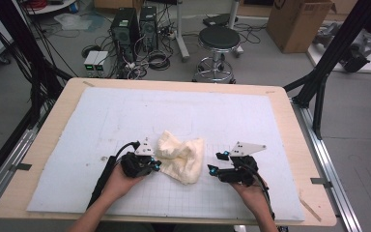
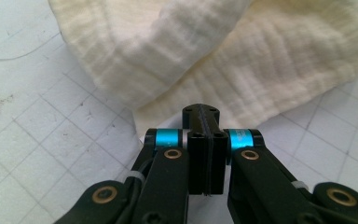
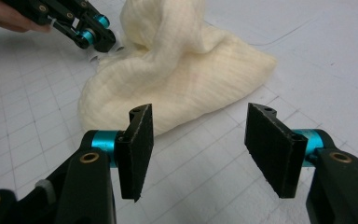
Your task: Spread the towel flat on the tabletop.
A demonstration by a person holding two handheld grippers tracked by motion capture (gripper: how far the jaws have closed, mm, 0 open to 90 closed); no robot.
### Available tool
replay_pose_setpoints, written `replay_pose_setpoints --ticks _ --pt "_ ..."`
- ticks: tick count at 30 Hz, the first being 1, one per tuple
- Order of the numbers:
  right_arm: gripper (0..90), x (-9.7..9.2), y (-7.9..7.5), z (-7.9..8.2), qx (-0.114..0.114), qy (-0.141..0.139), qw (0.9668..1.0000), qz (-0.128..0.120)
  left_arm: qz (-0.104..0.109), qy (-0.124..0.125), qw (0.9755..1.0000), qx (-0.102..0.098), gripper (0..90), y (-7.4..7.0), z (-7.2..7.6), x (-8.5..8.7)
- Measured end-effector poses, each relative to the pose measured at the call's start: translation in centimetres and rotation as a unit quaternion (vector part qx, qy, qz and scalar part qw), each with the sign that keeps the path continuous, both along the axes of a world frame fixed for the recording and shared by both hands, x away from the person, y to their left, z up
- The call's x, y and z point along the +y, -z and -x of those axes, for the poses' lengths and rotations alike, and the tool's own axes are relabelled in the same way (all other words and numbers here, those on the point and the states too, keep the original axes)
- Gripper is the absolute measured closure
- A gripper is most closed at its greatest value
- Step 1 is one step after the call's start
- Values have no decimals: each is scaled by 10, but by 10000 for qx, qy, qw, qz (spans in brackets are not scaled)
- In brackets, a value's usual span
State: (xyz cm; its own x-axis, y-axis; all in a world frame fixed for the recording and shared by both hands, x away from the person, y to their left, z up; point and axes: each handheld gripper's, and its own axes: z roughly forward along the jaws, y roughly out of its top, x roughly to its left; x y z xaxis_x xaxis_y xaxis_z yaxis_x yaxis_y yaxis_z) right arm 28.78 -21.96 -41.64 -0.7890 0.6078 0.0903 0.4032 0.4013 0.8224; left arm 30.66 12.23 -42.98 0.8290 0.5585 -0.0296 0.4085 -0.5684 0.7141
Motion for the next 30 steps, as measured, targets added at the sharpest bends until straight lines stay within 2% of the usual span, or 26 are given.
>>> replay_pose_setpoints --ticks 6,11,14,15,16,17,18,20,22,23,26,27,28,29,30 --pt "418 4 3 -1 27 -64 10000 71 14 -7 9999 -141 896 -5 3 6" --pt "418 4 4 -1 29 -58 10000 72 120 -122 9997 -160 896 -7 2 16" --pt "416 3 4 -1 27 -51 10000 67 189 -98 9997 -141 895 -10 2 20" --pt "414 3 4 -2 53 -29 10000 40 247 -67 9996 -97 788 -9 2 20" --pt "414 3 4 -2 53 -29 10000 40 255 -46 9996 -55 788 -9 1 20" --pt "412 3 4 -2 45 -29 10000 35 229 -43 9997 83 671 -6 0 18" --pt "412 3 4 -2 31 -49 10000 47 229 -43 9997 83 625 -6 0 18" --pt "412 3 4 -2 7 -68 10000 52 183 -25 9993 323 545 -2 -4 13" --pt "412 3 4 -2 4 -68 10000 51 147 31 9994 311 521 1 -4 9" --pt "410 3 4 -2 27 -50 10000 32 140 36 9995 269 466 1 -5 7" --pt "410 3 4 -2 37 -81 10000 19 119 75 9995 270 481 4 -7 3" --pt "410 3 4 -2 37 -81 10000 19 69 82 9997 212 481 5 -6 2" --pt "410 3 4 -2 20 -93 10000 12 -54 56 10000 45 509 5 -4 -1" --pt "410 3 3 -2 -8 -96 10000 11 -107 45 9999 -53 587 6 -3 -2" --pt "410 3 3 -2 -8 -96 10000 11 -155 48 9998 -107 587 6 -2 -4"
